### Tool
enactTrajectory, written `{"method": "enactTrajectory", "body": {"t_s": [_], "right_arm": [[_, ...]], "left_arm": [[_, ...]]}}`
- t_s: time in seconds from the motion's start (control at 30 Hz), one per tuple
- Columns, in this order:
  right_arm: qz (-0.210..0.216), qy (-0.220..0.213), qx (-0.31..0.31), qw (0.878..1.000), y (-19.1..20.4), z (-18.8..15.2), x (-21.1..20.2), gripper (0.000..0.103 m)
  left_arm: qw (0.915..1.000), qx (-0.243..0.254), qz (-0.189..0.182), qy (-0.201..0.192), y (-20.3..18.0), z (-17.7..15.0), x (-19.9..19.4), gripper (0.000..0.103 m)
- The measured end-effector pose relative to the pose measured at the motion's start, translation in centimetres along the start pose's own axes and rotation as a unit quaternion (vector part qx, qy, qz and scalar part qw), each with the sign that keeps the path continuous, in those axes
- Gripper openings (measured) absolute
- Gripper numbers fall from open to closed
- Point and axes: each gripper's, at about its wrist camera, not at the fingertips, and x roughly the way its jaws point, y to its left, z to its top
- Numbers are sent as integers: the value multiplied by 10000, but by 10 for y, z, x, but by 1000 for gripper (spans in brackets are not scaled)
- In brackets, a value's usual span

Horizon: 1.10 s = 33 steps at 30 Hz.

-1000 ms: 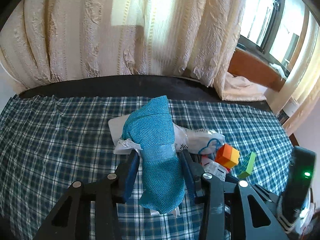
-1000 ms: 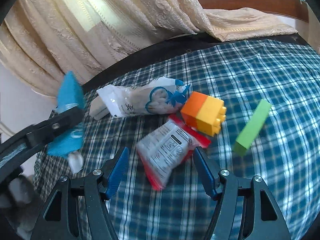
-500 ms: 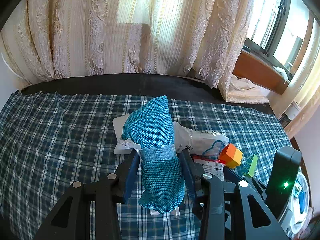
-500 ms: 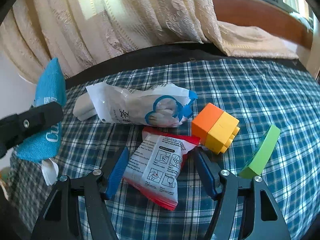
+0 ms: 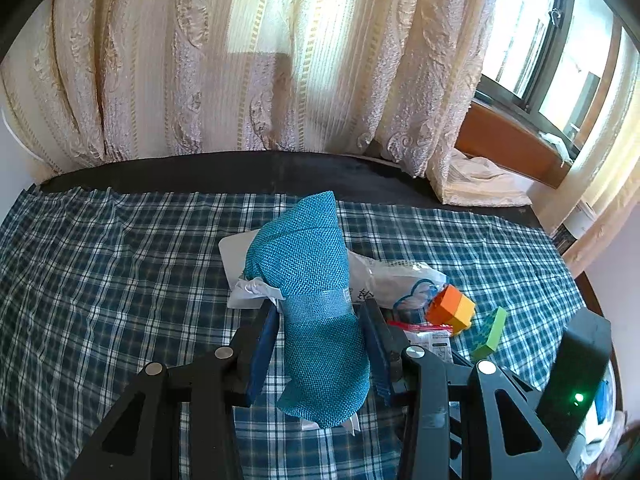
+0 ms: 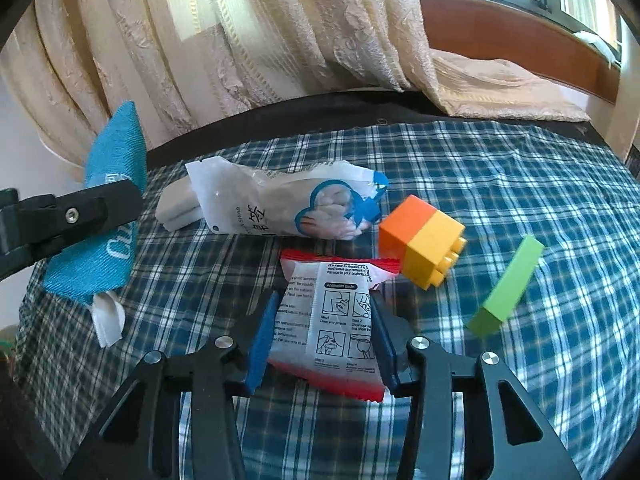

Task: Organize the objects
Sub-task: 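Grasp the red-white packet with the right gripper while the left lifts the blue cloth, then carry the red-white packet into the basin and open the right gripper while the left carries the cloth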

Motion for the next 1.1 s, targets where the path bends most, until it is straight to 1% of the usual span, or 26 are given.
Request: {"method": "enactTrajectory", "body": {"t_s": [0.37, 0.67, 0.87, 1.1], "right_arm": [[-44, -274, 237, 9993, -14, -17, -45, 46], [-239, -534, 532, 9969, -43, -33, -86, 46], [-549, -773, 870, 9917, -78, -46, -121, 46], [-1203, -1060, 1271, 9789, -131, -64, -169, 46]], "left_arm": [[9998, 130, -135, -121, -11, -2, -13, 45], [9992, 293, -217, -192, -23, -7, -21, 45], [9984, 462, -275, -195, -36, -12, -24, 45], [9970, 674, -325, -179, -51, -20, -25, 45]]}}
